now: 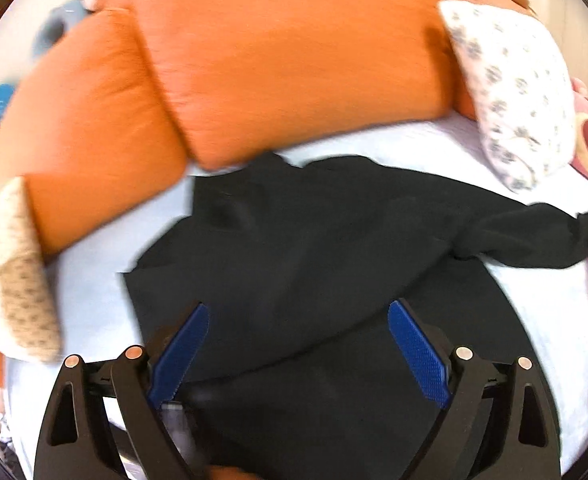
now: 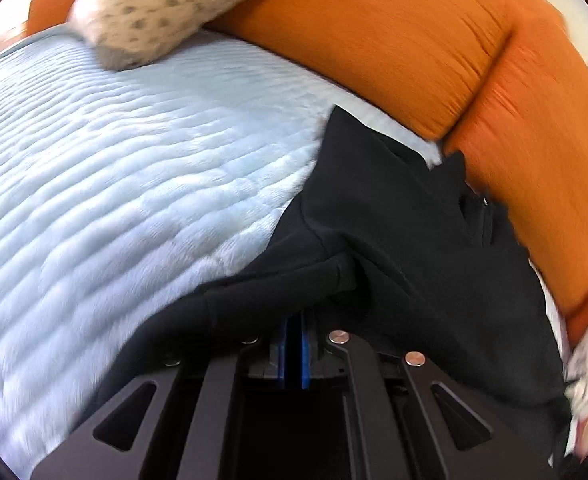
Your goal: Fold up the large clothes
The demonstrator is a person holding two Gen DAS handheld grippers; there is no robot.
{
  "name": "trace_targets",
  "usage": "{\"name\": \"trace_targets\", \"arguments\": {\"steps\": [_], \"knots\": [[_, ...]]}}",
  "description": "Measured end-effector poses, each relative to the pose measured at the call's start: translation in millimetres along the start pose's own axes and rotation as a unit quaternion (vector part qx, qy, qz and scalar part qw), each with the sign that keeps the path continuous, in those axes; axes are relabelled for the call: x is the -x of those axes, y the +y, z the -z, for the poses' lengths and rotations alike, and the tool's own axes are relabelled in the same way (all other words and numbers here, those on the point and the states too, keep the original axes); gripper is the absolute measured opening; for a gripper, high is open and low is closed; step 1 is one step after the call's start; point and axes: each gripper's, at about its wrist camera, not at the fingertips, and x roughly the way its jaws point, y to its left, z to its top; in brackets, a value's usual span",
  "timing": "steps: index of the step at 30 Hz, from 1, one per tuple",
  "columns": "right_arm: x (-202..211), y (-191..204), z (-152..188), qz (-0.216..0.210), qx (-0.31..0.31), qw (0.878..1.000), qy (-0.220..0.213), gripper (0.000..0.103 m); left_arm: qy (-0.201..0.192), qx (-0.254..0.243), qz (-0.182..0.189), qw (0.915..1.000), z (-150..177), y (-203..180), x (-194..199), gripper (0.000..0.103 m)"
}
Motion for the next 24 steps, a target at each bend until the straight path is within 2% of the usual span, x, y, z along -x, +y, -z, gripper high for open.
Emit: {"name": "trace_targets", "arguments": {"steps": [2,3,5,6,7,9,12,14,15,16,17,19,21,23,24], "knots": [[13.7,-7.0,6.9,-0.016,0.023,1.000,0.005,0.006,-0.006,0.013,-0.019,0.9997,-4.3,21.7,8.0,0.093],[18.8,-9.9,10.0,-0.018,0.029,0.999,0.007,0.011,-0.005,0.023,-0.025,0.9994,-7.4,36.2,11.0,0.093],[35.6,-18.3,25.3,-0.024,0.036,0.999,0.014,0.052,0.007,0.049,-0.027,0.9984,-11.6,62.8,7.1,0.094],[42.9,-22.1,33.7,-0.027,0.038,0.999,0.015,0.080,0.018,0.056,-0.024,0.9980,-11.0,75.4,1.7,0.094],[55.1,-28.1,49.7,-0.032,0.044,0.998,0.015,0.085,0.026,0.059,-0.024,0.9976,-9.9,82.8,-5.6,0.094],[71.8,-38.3,75.3,-0.031,0.051,0.998,0.014,0.085,0.052,0.054,-0.051,0.9959,0.2,99.1,-29.3,0.094],[96.0,-68.2,130.8,0.007,0.076,0.997,0.002,0.084,0.068,0.048,-0.095,0.9920,23.6,109.4,-58.6,0.094],[113.5,-103.7,157.3,0.012,0.053,0.998,-0.030,0.084,0.065,0.066,-0.094,0.9913,43.3,112.5,-74.3,0.094],[117.3,-117.2,162.8,0.021,0.042,0.998,-0.032,0.081,0.062,0.074,-0.082,0.9919,54.7,110.0,-83.2,0.094],[121.1,-133.6,166.4,0.028,0.028,0.999,-0.033,0.044,0.062,0.076,-0.076,0.9922,62.0,107.1,-90.1,0.094],[123.6,-155.3,168.6,0.057,0.008,0.998,-0.035,0.032,0.064,0.073,-0.074,0.9926,68.5,103.4,-98.3,0.094],[119.2,-214.9,165.8,0.065,-0.074,0.995,-0.030,0.029,0.083,0.052,-0.096,0.9906,82.7,93.7,-122.8,0.094],[107.1,-269.3,161.3,0.068,-0.146,0.987,-0.020,0.023,0.105,0.046,-0.115,0.9867,94.7,91.6,-142.1,0.094],[92.8,-318.2,160.1,0.075,-0.206,0.976,-0.013,0.023,0.122,0.078,-0.113,0.9829,107.7,100.9,-156.1,0.094],[83.1,-340.3,160.6,0.077,-0.233,0.969,-0.005,0.024,0.124,0.113,-0.090,0.9817,114.0,111.6,-160.4,0.096]]}}
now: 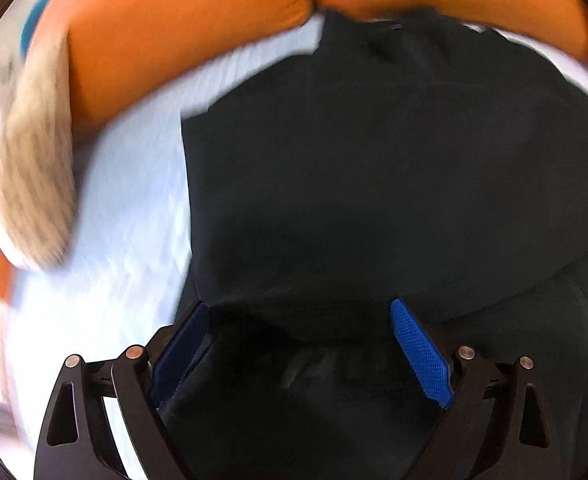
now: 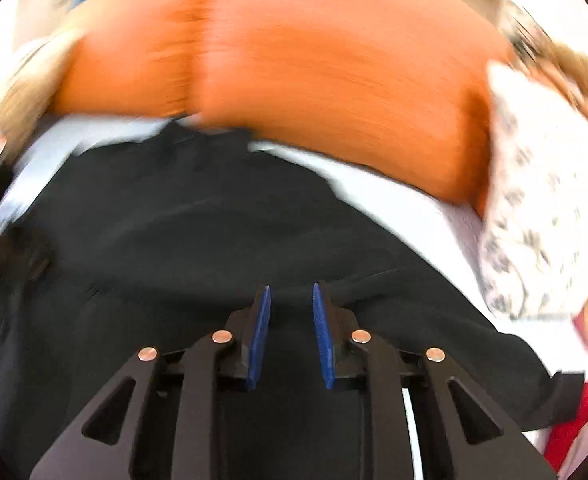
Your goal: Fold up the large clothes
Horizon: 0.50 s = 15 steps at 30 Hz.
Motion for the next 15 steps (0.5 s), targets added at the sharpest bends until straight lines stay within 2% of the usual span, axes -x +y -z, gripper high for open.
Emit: {"name": "trace_targets", "arguments": {"steps": [1,2,4,8,11,14,15], "knots": [[-13.0,-15.0,-6.6,-0.003,-0.025,1.000,0.013,0.024,0.002,0.023,0.015,0.9996,1.5,8.8,-4.7,0.098],[-29.3,-31.9,-9.9,0.005,-0.050,0.998,0.031,0.024,-0.001,0.032,0.016,0.9994,2.5,13.2,-7.5,0.101],[-51.9,-48.0,-3.8,0.016,-0.071,0.995,0.065,0.024,-0.015,0.012,0.004,0.9998,5.3,10.7,-12.8,0.101],[-92.2,-50.1,23.4,0.039,-0.053,0.990,0.128,0.022,-0.033,0.013,-0.028,0.9990,9.4,2.3,-12.2,0.101],[-82.2,-35.5,27.4,0.068,-0.003,0.992,0.107,0.024,-0.040,0.019,-0.050,0.9978,12.3,-6.2,-7.6,0.101],[-49.5,-34.4,32.7,0.084,-0.008,0.992,0.094,0.028,-0.046,0.021,-0.076,0.9958,11.0,-13.8,16.7,0.101],[-34.8,-36.8,34.4,0.098,-0.015,0.992,0.083,0.035,-0.057,0.016,-0.072,0.9956,12.8,-17.4,26.8,0.101]]}}
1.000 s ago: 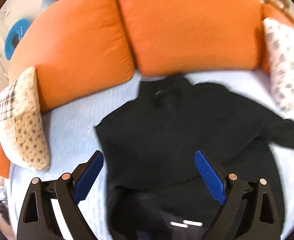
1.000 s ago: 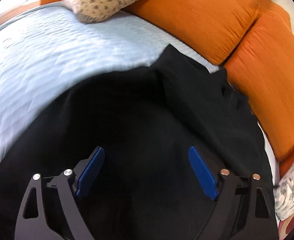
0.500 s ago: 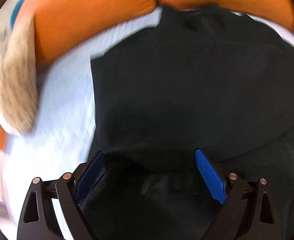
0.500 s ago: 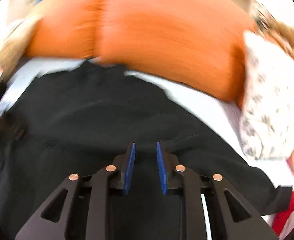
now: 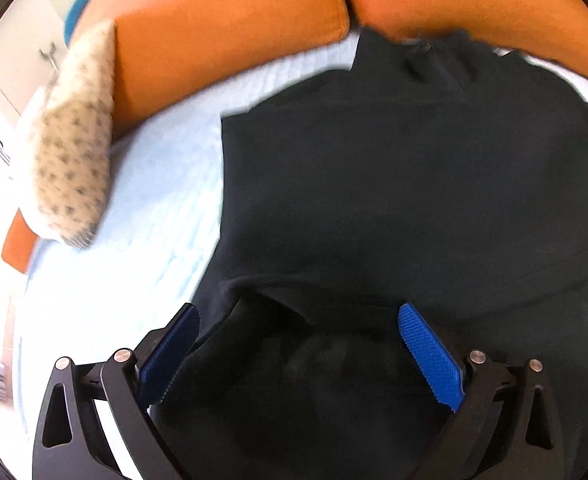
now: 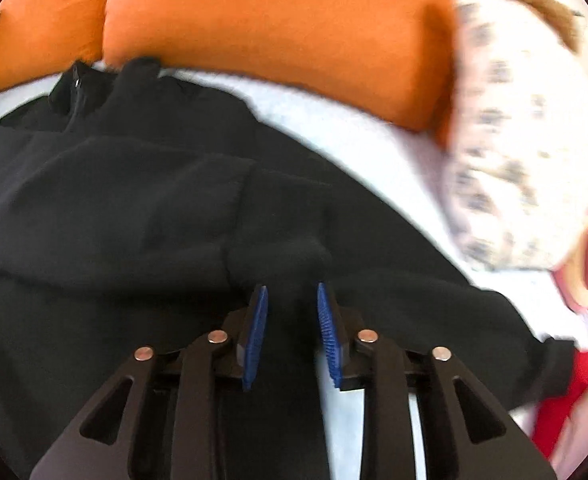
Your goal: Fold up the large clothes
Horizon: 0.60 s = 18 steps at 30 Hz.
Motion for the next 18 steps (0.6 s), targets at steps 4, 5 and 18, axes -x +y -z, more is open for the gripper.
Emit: {"name": "trace_targets", "arguments": {"steps": [4,5,18], "knots": [[64.5,-46.8,38.3,0.053,-0.095,0.992,-0.057,0.093,-0.051,-0.005,0.060,0.9969,6.5,-20.0,61.0,0.101],[77.2,-61.7,49.2,0.066,-0.126,0.988,-0.063,0.093,-0.058,0.000,0.089,0.9944,7.1,-28.8,76.7,0.101],[39.4,-231.4,124.1,0.150,-0.389,0.907,0.052,0.093,-0.086,0.006,0.257,0.9625,-13.0,-188.8,138.3,0.101]]}}
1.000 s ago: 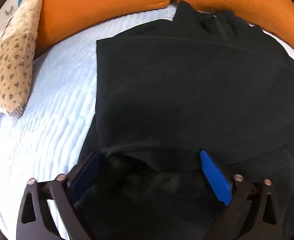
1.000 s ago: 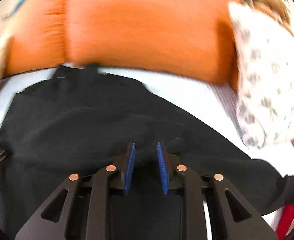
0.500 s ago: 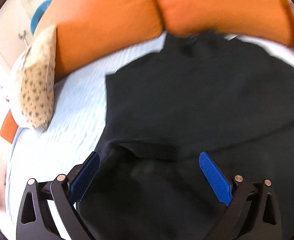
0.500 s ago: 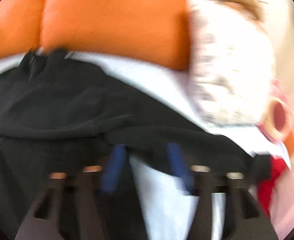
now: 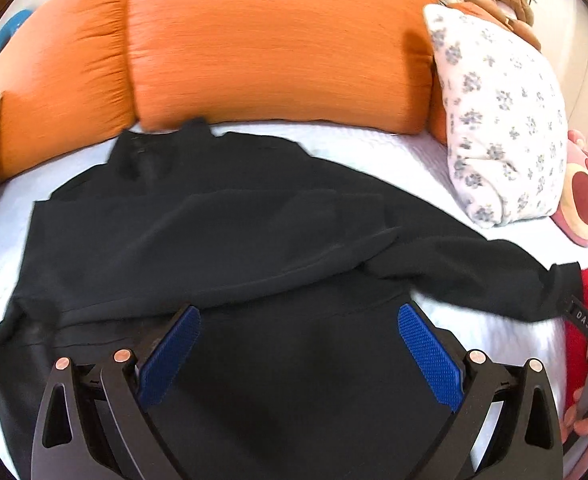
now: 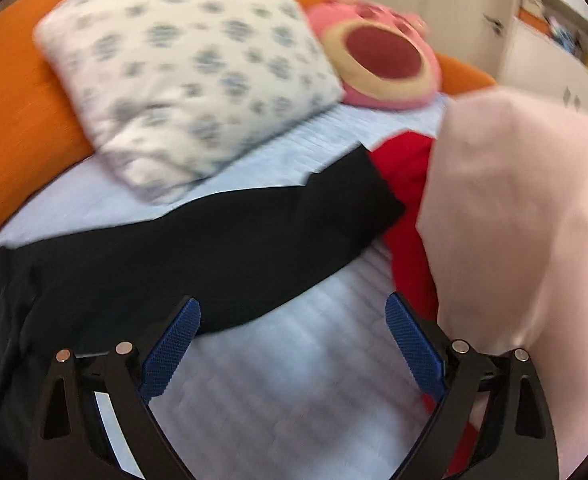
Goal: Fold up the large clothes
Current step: 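Grasp the other sleeve cuff with the right tool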
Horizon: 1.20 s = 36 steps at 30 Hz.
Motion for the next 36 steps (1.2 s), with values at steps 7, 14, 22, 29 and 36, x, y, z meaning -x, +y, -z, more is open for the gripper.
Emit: {"name": "trace_targets", "arguments": {"steps": [7,14,22,29,36], "knots": [[-42.5,1.9,-7.5,0.092,-0.068,0.993,0.015,0.093,-0.032,-0.051,0.100,0.9932,-15.2,-47.9,-28.5,0.101],[-86.3,-9.9,-12.3,0.099,-0.137,0.984,0.053,0.094,0.001,-0.113,0.118,0.9866,-16.7,-69.6,-61.1,0.101],[-100.6,11.1,-39.5,0.051,-0.072,0.996,0.021,0.053,0.037,-0.170,0.091,0.9805,-0.7,-87.9,-99.4,0.101],[-73.0,22.9,-59.6,-0.033,-0.024,0.999,-0.021,0.014,0.058,-0.223,0.038,0.9723,15.6,-104.4,-116.5,0.101],[7.2,49.3,-109.4,-0.083,0.024,0.989,-0.120,0.011,-0.022,-0.210,0.055,0.9760,15.9,-90.6,-72.6,0.100]]}}
